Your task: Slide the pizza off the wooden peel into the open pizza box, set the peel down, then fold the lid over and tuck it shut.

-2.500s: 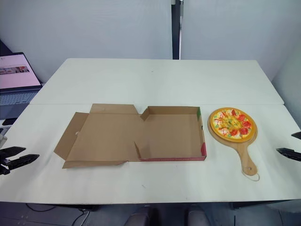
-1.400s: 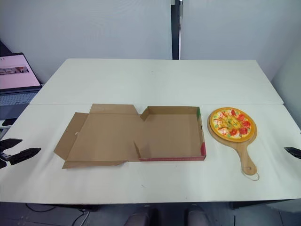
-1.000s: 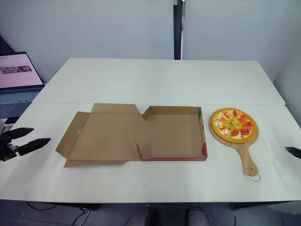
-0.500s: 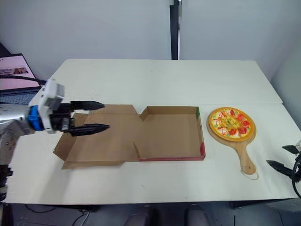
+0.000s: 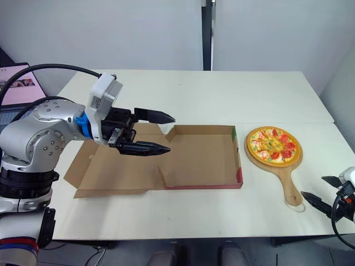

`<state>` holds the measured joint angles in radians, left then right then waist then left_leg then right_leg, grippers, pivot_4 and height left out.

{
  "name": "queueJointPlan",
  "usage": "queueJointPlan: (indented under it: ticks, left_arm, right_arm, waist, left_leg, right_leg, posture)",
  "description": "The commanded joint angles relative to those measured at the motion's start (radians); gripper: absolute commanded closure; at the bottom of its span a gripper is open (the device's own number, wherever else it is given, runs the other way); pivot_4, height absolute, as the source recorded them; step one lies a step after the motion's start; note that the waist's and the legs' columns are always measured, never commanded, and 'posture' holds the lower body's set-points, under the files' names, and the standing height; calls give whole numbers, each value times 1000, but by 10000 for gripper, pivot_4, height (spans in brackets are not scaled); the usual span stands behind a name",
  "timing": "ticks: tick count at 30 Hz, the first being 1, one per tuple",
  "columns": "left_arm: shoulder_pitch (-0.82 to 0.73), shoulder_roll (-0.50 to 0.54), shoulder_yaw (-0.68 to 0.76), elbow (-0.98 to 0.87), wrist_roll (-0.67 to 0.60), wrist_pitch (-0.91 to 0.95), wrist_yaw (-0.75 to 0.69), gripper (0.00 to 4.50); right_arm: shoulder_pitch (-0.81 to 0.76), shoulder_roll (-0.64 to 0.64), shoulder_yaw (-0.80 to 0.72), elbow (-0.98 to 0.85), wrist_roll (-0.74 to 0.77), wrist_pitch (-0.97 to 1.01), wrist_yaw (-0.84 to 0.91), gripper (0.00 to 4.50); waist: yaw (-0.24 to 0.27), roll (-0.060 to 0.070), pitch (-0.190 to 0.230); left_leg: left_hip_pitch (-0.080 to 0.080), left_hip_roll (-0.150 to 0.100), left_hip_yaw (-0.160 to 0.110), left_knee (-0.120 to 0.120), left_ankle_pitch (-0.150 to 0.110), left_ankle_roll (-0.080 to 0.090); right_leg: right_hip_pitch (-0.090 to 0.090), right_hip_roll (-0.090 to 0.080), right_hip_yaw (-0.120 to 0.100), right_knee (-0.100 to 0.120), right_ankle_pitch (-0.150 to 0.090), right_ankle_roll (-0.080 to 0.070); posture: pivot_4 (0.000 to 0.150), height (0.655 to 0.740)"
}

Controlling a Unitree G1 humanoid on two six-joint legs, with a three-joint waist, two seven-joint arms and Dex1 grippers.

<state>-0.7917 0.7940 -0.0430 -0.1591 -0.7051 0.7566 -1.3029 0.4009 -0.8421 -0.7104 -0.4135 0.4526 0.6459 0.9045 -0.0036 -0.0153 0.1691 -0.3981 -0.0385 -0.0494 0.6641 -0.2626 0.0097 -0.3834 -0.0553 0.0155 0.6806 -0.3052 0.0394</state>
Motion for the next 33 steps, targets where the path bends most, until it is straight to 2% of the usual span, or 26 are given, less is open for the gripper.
queueJointPlan:
  ticks: [1,8,12,17,23,33]
  left_arm:
    - [-27,2,-10,0,27,-26,-8,320]
    - [-24,8,-20,-9,42,-29,-17,320]
    - [-13,28,-36,-36,43,-19,-46,320]
    - [-14,36,-44,-51,34,-2,-57,320]
    - [-24,27,-56,-50,41,-3,-68,320]
    - [-27,21,-63,-46,49,-12,-61,320]
  right_arm:
    - [-8,10,-4,-68,7,21,-48,0]
    - [-67,8,61,-118,0,78,-133,0]
    - [-114,4,133,-114,-62,110,-229,0]
    - [-185,0,195,-118,-50,238,-291,0]
    - [-305,66,262,-108,-18,404,-392,0]
    - [-363,150,388,11,-107,336,-485,0]
  waist:
    - [1,0,0]
    - [1,0,0]
    - [0,0,0]
    - [1,0,0]
    - [1,0,0]
    - [0,0,0]
  left_leg:
    - [0,0,0,0,0,0]
    - [0,0,-1,0,0,0]
    - [0,0,-1,0,0,0]
    - [0,0,-1,0,0,0]
    - [0,0,-1,0,0,0]
    - [-1,0,-1,0,0,0]
  right_leg:
    - [0,0,0,0,0,0]
    - [0,0,0,0,0,0]
    - [0,0,0,0,0,0]
    - [0,0,0,0,0,0]
    - [0,0,0,0,0,0]
    - [-1,0,0,0,0,0]
  posture:
    - [1500,7318]
    - [1500,7318]
    - [1500,7318]
    - [1500,7318]
    - [1500,7318]
    - [1500,7318]
